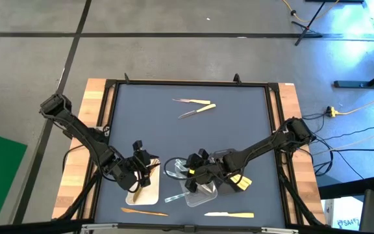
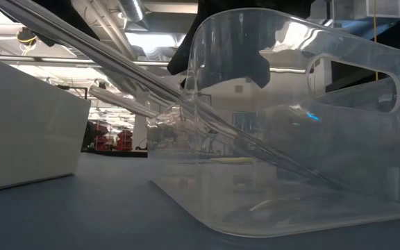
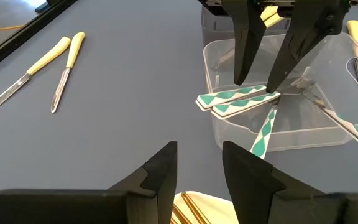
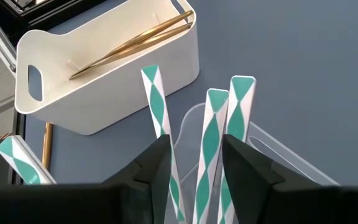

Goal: Sort silverware by color (type)
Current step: Put the gold table knife into the white bin

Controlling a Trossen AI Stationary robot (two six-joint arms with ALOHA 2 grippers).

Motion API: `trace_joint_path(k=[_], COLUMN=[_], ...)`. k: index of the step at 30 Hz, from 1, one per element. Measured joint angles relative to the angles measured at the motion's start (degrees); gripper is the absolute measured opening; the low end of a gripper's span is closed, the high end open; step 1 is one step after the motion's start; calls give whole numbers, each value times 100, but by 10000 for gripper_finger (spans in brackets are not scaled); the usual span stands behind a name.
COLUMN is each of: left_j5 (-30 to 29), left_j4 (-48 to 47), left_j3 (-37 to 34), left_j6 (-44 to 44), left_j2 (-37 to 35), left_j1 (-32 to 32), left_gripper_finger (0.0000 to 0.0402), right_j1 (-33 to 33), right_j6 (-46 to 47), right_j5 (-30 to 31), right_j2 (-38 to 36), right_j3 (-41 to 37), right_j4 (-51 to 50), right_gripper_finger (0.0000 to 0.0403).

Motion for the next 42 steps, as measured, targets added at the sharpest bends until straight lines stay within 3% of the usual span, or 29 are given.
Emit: trace_joint_path(k=[19,24,31,42], left_j5=[-5,33,744,1205], left_j4=[288,1306,2906,2767], left_j3=[0,0,2,1192], left_j6=[227,976,1845,2407], left_j2=[2,2,0,151], left_j1=[0,-1,-2,-2], left_gripper_finger=[121,121,121,121], right_j1=[-2,0,0,0], right_j6=[-71,-411,-812,-965], right_j5=[138,149,408,1046], right_j2=[-63,-336,-749,-1395], right_j3=[2,9,9,9], right_j4=[-25,-195,-717,-1878], right_gripper_finger=[131,131,131,131])
